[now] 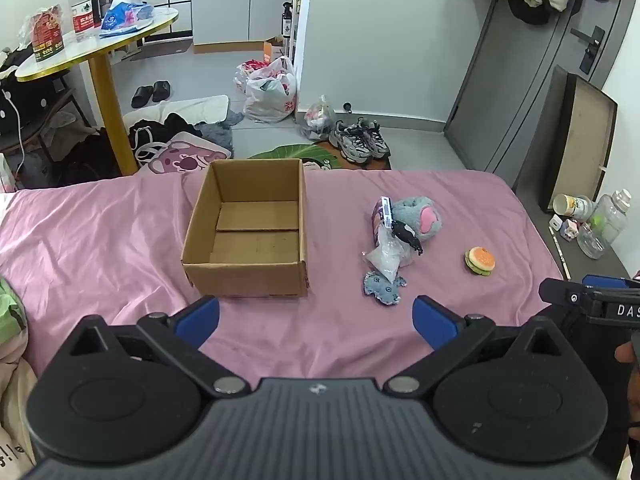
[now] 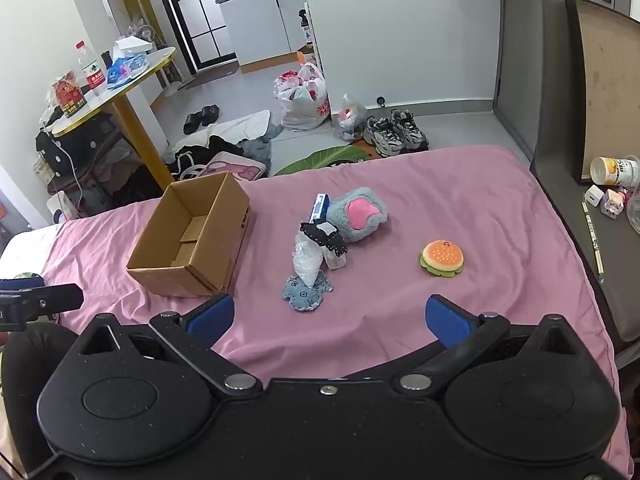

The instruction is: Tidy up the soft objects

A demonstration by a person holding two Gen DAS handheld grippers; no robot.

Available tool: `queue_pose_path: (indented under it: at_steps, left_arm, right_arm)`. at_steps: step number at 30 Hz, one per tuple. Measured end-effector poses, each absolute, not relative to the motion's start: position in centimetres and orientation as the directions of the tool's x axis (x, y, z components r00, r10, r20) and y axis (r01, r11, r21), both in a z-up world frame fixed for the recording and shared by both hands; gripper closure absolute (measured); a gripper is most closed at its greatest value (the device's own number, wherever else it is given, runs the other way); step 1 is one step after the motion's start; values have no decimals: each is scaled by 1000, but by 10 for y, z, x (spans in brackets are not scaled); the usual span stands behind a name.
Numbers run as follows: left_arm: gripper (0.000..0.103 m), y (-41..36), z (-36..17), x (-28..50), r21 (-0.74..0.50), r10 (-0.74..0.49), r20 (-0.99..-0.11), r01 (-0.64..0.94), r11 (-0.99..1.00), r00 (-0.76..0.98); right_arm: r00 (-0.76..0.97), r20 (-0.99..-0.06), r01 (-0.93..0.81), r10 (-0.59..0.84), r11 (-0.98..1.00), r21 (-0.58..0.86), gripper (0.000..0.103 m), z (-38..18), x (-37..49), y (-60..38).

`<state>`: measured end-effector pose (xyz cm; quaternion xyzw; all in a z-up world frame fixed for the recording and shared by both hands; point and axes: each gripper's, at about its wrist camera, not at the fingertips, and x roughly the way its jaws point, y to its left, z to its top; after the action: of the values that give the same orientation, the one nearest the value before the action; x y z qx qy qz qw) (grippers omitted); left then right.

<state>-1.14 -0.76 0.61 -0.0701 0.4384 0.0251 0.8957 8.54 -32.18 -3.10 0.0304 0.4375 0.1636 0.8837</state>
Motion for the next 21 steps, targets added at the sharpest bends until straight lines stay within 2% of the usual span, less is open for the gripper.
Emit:
queue_pose_path:
  at_steps: [21]
  left_arm:
    - [1,-8,7,-12,-98,-10,-788,-111,989,616]
  right_arm:
    - [562,-767,-261,308,947,188,0,-31,86,-325]
